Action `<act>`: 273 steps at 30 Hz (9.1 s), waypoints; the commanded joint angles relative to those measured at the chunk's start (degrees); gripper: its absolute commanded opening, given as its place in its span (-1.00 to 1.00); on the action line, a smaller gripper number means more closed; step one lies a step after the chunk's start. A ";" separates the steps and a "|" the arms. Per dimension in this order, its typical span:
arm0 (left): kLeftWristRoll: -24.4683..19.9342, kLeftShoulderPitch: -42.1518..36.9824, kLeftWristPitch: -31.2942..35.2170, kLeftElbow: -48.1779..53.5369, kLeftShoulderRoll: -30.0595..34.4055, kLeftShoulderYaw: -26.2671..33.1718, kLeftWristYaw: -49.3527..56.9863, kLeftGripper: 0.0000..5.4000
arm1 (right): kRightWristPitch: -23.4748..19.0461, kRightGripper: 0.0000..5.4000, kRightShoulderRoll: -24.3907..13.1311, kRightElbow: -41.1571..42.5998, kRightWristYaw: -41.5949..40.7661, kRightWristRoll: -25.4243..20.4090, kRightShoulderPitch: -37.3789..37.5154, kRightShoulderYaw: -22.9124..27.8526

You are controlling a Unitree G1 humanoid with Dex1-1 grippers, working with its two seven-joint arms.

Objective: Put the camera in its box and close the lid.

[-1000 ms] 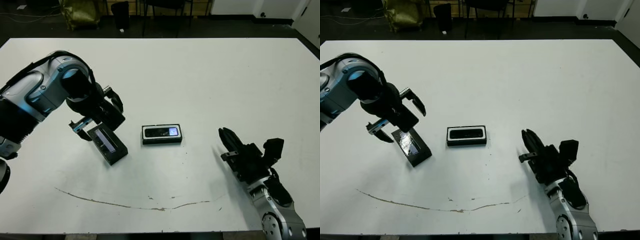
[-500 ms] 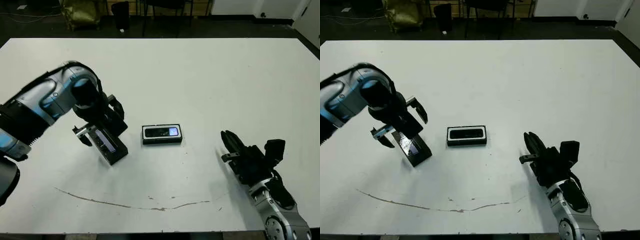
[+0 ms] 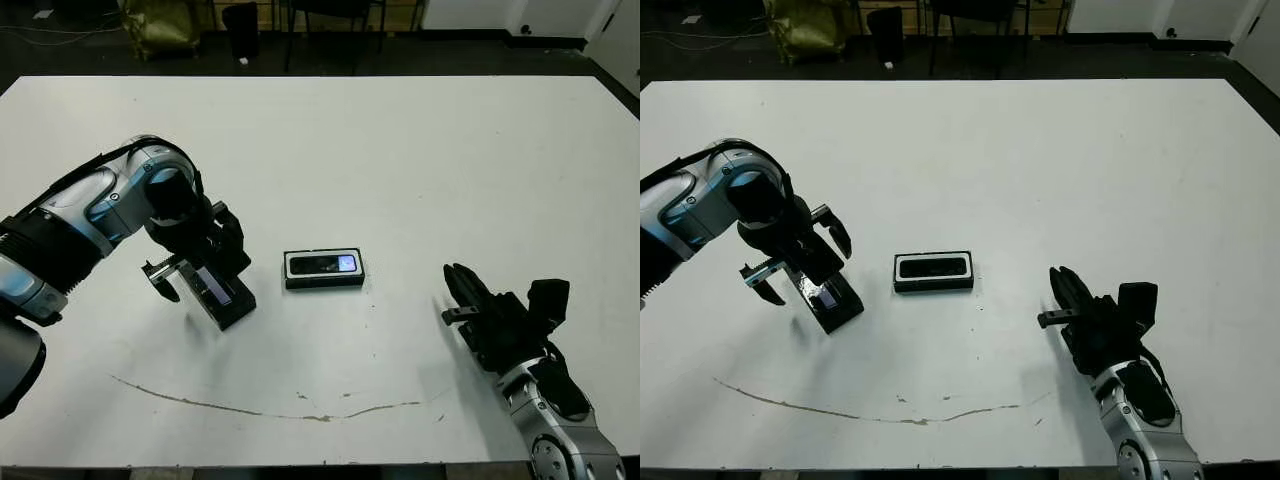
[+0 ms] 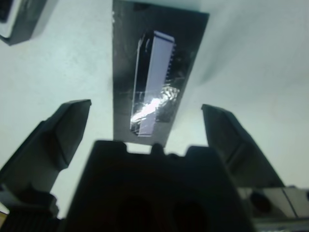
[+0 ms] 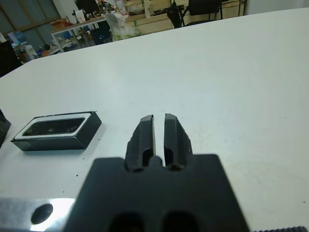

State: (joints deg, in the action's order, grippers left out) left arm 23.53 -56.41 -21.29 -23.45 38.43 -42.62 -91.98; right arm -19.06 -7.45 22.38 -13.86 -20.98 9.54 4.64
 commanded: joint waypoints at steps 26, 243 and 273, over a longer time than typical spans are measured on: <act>9.45 1.55 -8.08 -11.04 -3.33 -0.55 7.83 1.00 | 1.32 -1.00 -0.04 -1.12 -0.15 0.73 1.14 -0.34; -14.36 1.24 66.04 5.05 -10.89 1.17 8.13 -0.35 | 3.53 -1.00 7.39 9.88 7.92 -6.61 2.45 -3.23; -11.77 -1.20 65.45 0.10 -16.75 -3.54 9.37 -0.35 | 1.52 -1.00 8.00 13.04 11.76 -6.42 4.58 -3.76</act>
State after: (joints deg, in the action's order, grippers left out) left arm 11.99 -59.87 44.35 -23.50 24.04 -44.31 -82.40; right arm -16.62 0.58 35.53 -2.56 -27.28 13.62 0.62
